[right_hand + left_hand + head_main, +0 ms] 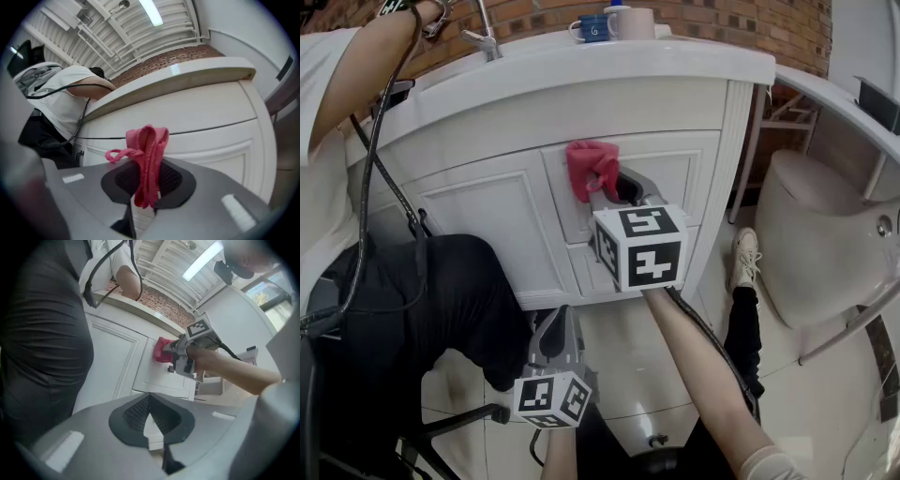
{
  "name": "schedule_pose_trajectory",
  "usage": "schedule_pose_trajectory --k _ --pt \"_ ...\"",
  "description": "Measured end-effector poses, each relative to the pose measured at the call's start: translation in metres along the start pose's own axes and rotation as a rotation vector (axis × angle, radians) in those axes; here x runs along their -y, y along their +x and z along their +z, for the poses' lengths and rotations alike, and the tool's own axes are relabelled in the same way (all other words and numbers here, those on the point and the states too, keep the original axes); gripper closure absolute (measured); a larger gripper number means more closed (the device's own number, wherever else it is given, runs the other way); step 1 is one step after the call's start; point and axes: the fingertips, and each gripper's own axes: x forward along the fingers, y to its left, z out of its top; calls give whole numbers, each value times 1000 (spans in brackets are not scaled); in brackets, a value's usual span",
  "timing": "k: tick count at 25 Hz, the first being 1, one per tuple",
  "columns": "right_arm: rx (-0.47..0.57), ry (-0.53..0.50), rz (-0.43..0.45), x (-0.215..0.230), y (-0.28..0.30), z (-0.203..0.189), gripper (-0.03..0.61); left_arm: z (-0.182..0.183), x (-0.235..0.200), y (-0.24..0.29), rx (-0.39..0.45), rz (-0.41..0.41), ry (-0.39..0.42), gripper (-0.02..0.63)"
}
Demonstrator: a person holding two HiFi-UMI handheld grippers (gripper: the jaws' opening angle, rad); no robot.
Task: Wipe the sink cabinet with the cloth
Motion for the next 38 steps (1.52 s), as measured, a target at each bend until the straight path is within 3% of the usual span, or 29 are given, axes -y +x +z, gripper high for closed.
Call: schedule_pose_trajectory --k 7,12,16,24,27,31,38 --pt "16 84 -280 155 -64 1 515 -6 25 28 23 -38 20 600" --pt "7 102 -385 213 -92 1 517 -14 44 35 6 -53 18 600" --pt "34 75 -349 184 -98 5 517 -19 40 37 8 -50 28 600" --pt "-4 68 90 -31 -32 -38 517 2 -1 26 31 8 49 600" --pt "-30 -3 178 -86 -6 -51 517 6 -20 21 29 36 37 600" --pt "-88 -69 112 -59 7 -66 517 2 -16 22 15 34 34 600" --pt "-104 38 -7 48 -36 -73 508 -13 17 37 10 0 22 600"
